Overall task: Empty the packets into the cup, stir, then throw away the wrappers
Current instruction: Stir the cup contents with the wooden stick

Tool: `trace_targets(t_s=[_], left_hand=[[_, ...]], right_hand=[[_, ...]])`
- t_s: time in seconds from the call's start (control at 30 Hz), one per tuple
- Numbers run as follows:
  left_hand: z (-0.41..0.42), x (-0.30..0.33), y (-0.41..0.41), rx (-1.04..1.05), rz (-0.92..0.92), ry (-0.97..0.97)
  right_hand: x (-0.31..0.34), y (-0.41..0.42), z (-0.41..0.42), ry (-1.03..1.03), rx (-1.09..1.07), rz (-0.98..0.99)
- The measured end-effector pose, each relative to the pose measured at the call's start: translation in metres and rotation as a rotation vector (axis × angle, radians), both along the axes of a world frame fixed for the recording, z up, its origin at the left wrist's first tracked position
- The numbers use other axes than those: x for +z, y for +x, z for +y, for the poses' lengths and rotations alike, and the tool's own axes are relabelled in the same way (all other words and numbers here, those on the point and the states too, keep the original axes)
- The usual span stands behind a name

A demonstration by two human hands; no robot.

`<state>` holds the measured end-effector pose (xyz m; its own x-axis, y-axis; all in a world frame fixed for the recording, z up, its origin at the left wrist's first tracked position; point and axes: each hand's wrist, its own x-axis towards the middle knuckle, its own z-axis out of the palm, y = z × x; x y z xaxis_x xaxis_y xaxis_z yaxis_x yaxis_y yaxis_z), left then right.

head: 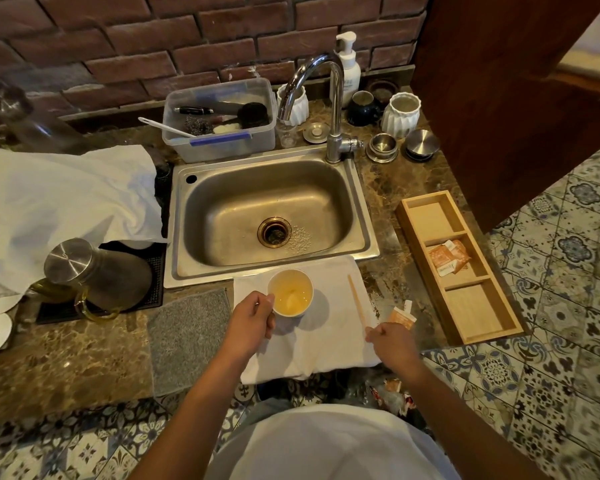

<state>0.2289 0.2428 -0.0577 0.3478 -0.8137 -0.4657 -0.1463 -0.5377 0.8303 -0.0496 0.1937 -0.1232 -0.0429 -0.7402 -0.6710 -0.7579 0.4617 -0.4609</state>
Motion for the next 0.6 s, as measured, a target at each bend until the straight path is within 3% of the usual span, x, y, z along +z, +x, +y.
trace_targets(t_s=[0.6], left_hand=[[0.0002,0.0006,0.0000,0.005,-0.009,0.022]], right_hand=[[0.0068,0.0026,-0.0035,0.055,0.004,0.049]])
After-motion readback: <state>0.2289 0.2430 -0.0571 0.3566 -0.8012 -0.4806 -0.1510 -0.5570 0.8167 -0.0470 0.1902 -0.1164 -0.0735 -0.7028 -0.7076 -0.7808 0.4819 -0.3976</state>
